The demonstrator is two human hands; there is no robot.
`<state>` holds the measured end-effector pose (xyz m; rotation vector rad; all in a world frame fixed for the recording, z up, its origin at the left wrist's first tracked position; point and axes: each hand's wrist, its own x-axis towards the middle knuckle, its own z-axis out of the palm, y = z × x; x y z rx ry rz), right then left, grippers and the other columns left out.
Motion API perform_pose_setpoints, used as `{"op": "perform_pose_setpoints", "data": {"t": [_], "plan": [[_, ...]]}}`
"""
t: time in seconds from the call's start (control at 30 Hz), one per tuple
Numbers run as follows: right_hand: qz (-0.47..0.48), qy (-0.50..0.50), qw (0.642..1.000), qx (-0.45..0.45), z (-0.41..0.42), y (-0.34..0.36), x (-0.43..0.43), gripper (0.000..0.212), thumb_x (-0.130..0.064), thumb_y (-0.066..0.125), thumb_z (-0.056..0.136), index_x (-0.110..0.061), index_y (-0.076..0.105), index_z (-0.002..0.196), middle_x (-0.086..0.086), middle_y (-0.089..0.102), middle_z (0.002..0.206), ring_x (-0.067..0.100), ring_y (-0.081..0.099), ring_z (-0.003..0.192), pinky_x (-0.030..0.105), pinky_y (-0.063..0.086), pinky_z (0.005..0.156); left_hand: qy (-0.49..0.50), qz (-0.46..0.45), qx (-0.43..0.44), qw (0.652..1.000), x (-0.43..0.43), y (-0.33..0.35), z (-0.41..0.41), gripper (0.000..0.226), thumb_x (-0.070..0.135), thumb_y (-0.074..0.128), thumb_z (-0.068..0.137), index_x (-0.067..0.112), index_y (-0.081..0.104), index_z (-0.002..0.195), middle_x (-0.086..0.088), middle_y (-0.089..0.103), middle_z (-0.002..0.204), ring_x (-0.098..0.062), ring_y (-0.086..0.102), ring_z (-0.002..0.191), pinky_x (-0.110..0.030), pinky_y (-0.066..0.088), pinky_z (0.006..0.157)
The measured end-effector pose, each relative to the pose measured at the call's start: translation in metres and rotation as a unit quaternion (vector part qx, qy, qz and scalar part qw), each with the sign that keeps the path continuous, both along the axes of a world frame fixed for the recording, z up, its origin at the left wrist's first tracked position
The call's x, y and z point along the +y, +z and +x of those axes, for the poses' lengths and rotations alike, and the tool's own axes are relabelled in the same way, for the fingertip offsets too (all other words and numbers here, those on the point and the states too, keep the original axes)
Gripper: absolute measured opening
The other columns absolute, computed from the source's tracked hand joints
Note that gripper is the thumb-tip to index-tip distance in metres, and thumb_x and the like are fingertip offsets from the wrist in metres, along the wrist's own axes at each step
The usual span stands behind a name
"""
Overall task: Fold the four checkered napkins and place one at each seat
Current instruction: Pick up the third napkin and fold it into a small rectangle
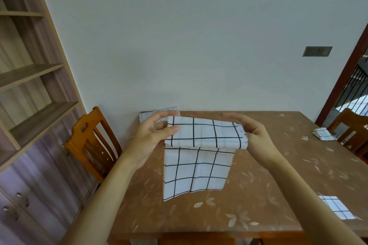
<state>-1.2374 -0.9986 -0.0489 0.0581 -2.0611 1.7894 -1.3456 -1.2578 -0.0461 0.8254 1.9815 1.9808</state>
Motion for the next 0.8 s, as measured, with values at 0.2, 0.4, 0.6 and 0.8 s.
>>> {"op": "perform_pose_setpoints", "data": {"t": [0.2, 0.4, 0.6, 0.8], "plan": [[-0.096, 0.056, 0.988, -0.107, -0.002, 0.002, -0.005, 0.044, -0.052, 0.041, 0.099, -0.028, 0.059, 0.132, 0.007, 0.074, 0.119, 0.019, 0.072, 0.106, 0.039, 0.053, 0.094, 0.058, 0.085, -0.016, 0.995, 0.004, -0.004, -0.002, 0.046, 0.000, 0.070, 0.089, 0.015, 0.063, 0.132, -0.012, 0.077, 0.112, -0.017, 0.075, 0.101, -0.024, 0.060, 0.078], [-0.063, 0.019, 0.996, -0.062, -0.002, -0.003, -0.014, 0.044, -0.005, 0.076, 0.084, -0.012, 0.063, 0.126, 0.009, 0.078, 0.108, 0.025, 0.074, 0.102, 0.039, 0.059, 0.093, 0.090, 0.075, 0.001, 0.993, 0.007, 0.002, 0.004, 0.024, 0.004, 0.067, 0.092, 0.018, 0.073, 0.110, 0.004, 0.079, 0.107, -0.013, 0.074, 0.104, -0.019, 0.058, 0.081], [-0.090, -0.012, 0.995, -0.038, -0.004, 0.000, -0.011, 0.033, -0.006, 0.075, 0.084, -0.011, 0.070, 0.116, 0.010, 0.078, 0.106, 0.028, 0.075, 0.100, 0.042, 0.059, 0.090, 0.000, -0.088, 0.046, 0.995, -0.001, -0.004, 0.008, 0.052, 0.046, 0.073, 0.087, 0.040, 0.054, 0.135, 0.018, 0.071, 0.126, -0.006, 0.067, 0.118, -0.038, 0.049, 0.104], [-0.070, 0.025, 0.995, -0.064, 0.000, -0.002, -0.006, 0.028, -0.014, 0.073, 0.086, -0.012, 0.073, 0.114, 0.007, 0.077, 0.112, 0.026, 0.074, 0.105, 0.042, 0.057, 0.091, 0.005, -0.063, 0.027, 0.998, -0.002, -0.008, 0.009, 0.077, 0.048, 0.080, 0.081, 0.027, 0.046, 0.147, 0.001, 0.074, 0.123, -0.021, 0.071, 0.114, -0.055, 0.050, 0.104]]}}
